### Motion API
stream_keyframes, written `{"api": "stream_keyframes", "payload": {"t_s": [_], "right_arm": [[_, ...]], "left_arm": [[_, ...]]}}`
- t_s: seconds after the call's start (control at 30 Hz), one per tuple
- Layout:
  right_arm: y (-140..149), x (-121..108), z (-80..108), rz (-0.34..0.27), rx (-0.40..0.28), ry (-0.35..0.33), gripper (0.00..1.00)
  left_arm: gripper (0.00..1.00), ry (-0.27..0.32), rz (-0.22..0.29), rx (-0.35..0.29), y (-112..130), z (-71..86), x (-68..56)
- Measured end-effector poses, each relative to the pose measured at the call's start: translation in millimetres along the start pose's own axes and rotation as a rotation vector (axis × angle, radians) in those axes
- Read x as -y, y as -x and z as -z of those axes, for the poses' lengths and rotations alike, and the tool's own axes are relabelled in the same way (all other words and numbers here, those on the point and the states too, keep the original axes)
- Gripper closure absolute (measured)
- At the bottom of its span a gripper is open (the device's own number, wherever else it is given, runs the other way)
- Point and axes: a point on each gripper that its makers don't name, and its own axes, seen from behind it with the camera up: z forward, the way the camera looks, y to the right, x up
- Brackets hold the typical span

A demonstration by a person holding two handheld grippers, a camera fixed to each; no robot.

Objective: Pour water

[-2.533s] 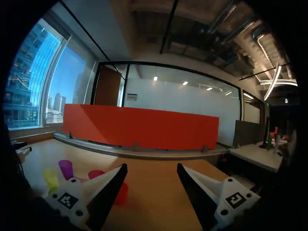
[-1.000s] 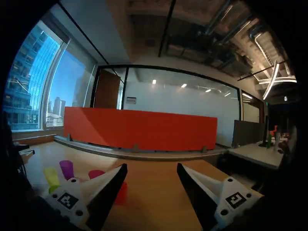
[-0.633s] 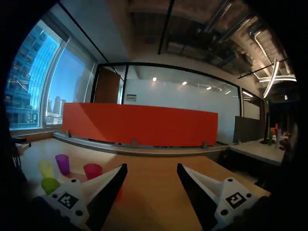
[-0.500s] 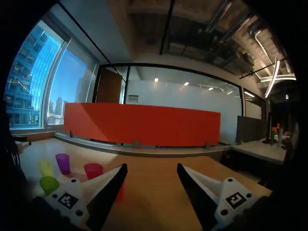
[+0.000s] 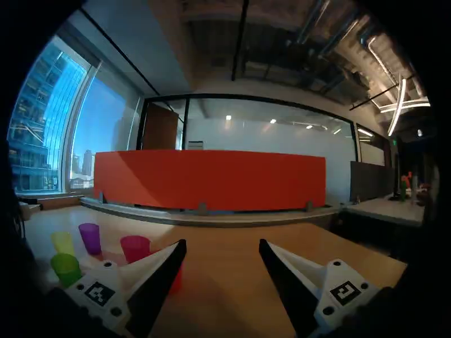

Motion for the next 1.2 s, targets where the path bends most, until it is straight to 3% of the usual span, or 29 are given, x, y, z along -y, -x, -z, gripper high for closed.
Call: {"api": "stream_keyframes", "payload": {"t_s": [0.5, 1.2], "right_arm": [[18.6, -16.0, -3.9, -0.033, 0.023, 0.026, 0.0], [23.0, -12.3, -5.5, -0.023, 0.04, 0.017, 0.0]], "left_arm": [[0.02, 0.0, 0.0, 0.0, 0.0, 0.7, -0.1], [0.02, 0.0, 0.0, 0.0, 0.3, -0.4, -0.5]]}}
